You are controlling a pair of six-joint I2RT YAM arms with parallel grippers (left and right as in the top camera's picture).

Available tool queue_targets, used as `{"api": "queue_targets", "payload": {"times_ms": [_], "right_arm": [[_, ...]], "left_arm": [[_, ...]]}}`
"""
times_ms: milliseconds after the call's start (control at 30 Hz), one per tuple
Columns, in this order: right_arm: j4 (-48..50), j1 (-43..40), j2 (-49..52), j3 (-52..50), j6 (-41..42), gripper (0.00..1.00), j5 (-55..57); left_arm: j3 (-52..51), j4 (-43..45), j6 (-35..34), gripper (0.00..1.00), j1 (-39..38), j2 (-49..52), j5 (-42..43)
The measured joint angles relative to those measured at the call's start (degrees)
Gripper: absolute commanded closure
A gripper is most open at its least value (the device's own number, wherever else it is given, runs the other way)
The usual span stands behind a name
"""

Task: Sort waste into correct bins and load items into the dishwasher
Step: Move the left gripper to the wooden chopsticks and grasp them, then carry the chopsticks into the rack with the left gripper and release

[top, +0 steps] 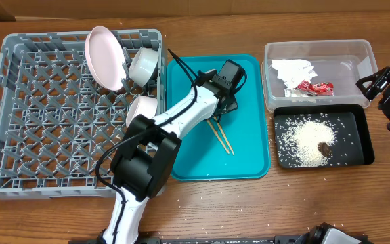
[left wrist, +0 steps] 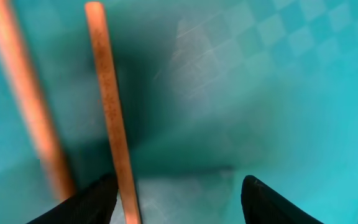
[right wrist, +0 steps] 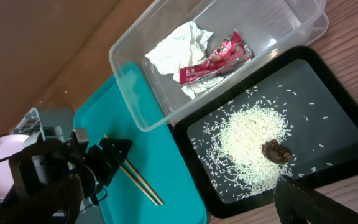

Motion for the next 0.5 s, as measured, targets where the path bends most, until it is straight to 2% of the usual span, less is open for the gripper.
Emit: {"api": "queue_targets", "payload": {"times_ms": [133,200,333,500], "right_arm": [[0.0,0.0,0.0,0.0,0.0,0.00,0.0],[0.0,0.0,0.0,0.0,0.0,0.00,0.0],[0.0,0.0,0.0,0.0,0.0,0.00,0.0],[0.0,0.0,0.0,0.0,0.0,0.00,0.0]], "left_arm": [[0.0,0.0,-0.4,0.35,0.0,0.0,-0.2],[0.0,-0.1,-0.5,0.41,-0.1,0.0,-0.2],[0.0,-1.0,-1.2,0.68,-0.9,0.1,-0.3],[0.3,-3.1,-1.6,0.96,-2.8,0.6,-0.5]]}}
